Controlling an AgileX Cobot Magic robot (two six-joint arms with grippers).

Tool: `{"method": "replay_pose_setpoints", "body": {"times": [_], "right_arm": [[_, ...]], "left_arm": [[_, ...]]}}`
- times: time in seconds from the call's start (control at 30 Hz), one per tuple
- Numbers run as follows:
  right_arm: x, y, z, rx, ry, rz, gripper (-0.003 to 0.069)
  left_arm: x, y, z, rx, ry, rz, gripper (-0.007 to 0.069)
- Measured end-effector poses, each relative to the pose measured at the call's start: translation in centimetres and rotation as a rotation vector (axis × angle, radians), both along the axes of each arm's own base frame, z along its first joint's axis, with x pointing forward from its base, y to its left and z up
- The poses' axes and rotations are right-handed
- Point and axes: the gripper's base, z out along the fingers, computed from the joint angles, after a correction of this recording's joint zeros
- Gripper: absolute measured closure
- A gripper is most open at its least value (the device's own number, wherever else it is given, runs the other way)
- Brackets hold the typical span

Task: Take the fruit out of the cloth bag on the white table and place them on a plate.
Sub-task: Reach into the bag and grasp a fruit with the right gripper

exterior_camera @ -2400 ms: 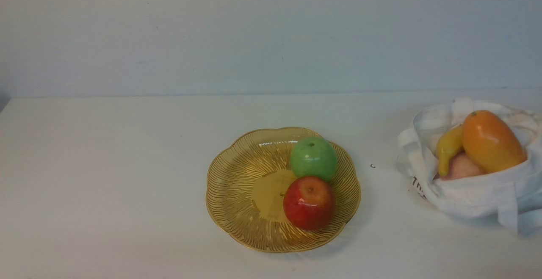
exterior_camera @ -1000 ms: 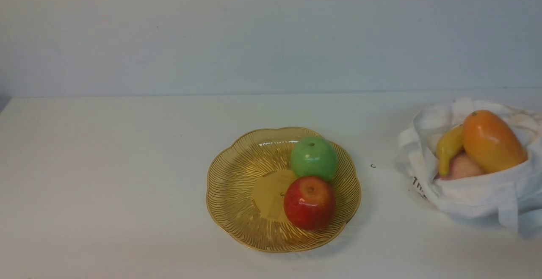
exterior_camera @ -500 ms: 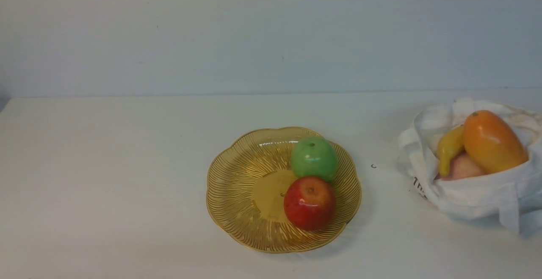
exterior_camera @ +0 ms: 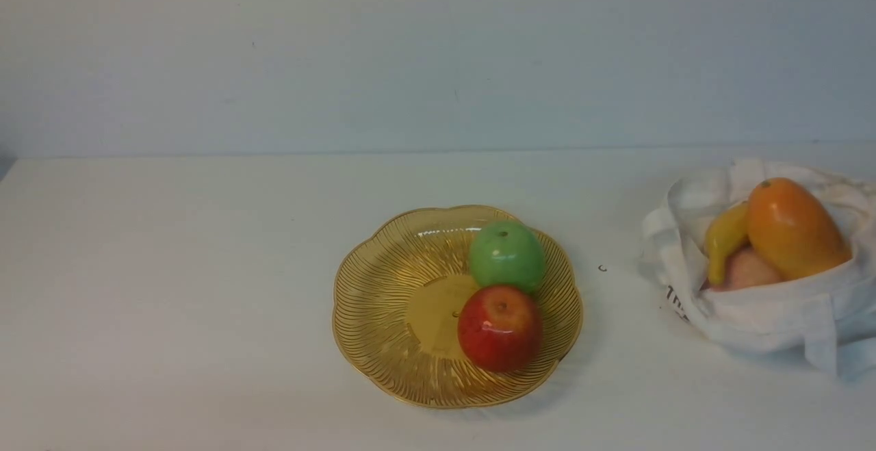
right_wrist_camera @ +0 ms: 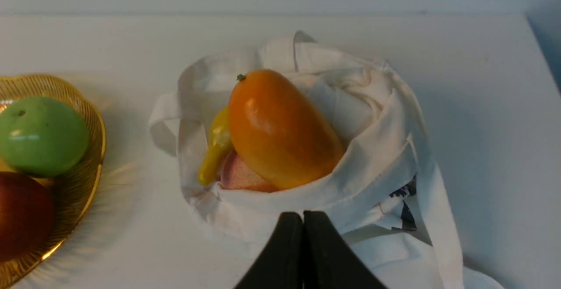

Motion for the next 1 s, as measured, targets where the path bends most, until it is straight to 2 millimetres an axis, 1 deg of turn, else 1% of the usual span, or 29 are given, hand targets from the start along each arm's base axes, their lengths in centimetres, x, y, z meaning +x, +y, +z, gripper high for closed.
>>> {"method": "replay_pose_setpoints", "body": {"times": [0.03,0.07,0.1,0.17,0.2,0.27,0.33,0.43,0.47,0.5,0.53,0.57,0.6,0.63,0.67,0.7,0.77,0.83,0.87,1.0], "right_arm": [[0.7,0.0,0.2,-0.001,0.014,0.005,0.0668],[2.2,0.2,0.4,0.015,0.039,0.012,0.0666],[2.9,0.3,0.8,0.030,0.042,0.017,0.0664],[5.6,0.6,0.8,0.059,0.087,0.039,0.0650],[6.5,0.8,0.5,0.068,0.111,0.049,0.0641],[8.5,1.0,0.2,0.060,0.151,0.090,0.0605],[9.9,1.1,-0.2,0.045,0.174,0.121,0.0560],[11.7,1.2,-1.2,0.035,0.226,0.143,0.0430],[12.2,1.2,-1.5,0.033,0.237,0.146,0.0375],[12.8,1.2,-2.1,0.030,0.250,0.148,0.0290],[12.9,1.2,-2.1,0.030,0.250,0.148,0.0290],[13.8,1.2,-3.1,0.030,0.262,0.146,0.0161],[13.8,1.2,-3.1,0.030,0.262,0.146,0.0148],[14.3,1.2,-3.6,0.029,0.268,0.144,0.0087],[14.8,1.3,-4.2,0.028,0.276,0.146,0.0040],[15.2,1.4,-4.8,0.024,0.284,0.152,0.0010],[16.0,1.8,-5.9,0.006,0.301,0.173,-0.0019],[16.6,2.2,-6.8,-0.031,0.303,0.196,-0.0028],[17.1,2.5,-7.3,-0.076,0.299,0.217,-0.0032],[17.8,2.4,-8.3,-0.160,0.305,0.228,-0.0032]], "left_arm": [[0.0,0.0,0.0,0.000,0.000,0.000,0.0632],[0.0,0.0,0.0,0.000,0.000,0.000,0.0632],[0.0,0.0,0.0,0.000,0.000,0.000,0.0632],[0.0,0.0,0.0,0.000,0.000,0.000,0.0632],[0.0,0.0,0.0,0.000,0.000,0.000,0.0632],[0.0,0.0,0.0,0.000,0.000,0.000,0.0632],[0.0,0.0,0.0,0.000,0.000,0.000,0.0632],[0.0,0.0,0.0,0.000,0.000,0.000,0.0632],[0.0,0.0,0.0,0.000,0.000,0.000,0.0632],[0.0,0.0,0.0,0.000,0.000,0.000,0.0632],[0.0,0.0,0.0,0.000,0.000,0.000,0.0632],[0.0,0.0,0.0,0.000,0.000,0.000,0.0632],[0.0,0.0,0.0,0.000,0.000,0.000,0.0632],[0.0,0.0,0.0,0.000,0.000,0.000,0.0632],[0.0,0.0,0.0,0.000,0.000,0.000,0.0632],[0.0,0.0,0.0,0.000,0.000,0.000,0.0632],[0.0,0.0,0.0,0.000,0.000,0.000,0.0632],[0.0,0.0,0.0,0.000,0.000,0.000,0.0632],[0.0,0.0,0.0,0.000,0.000,0.000,0.0632],[0.0,0.0,0.0,0.000,0.000,0.000,0.0632]]}}
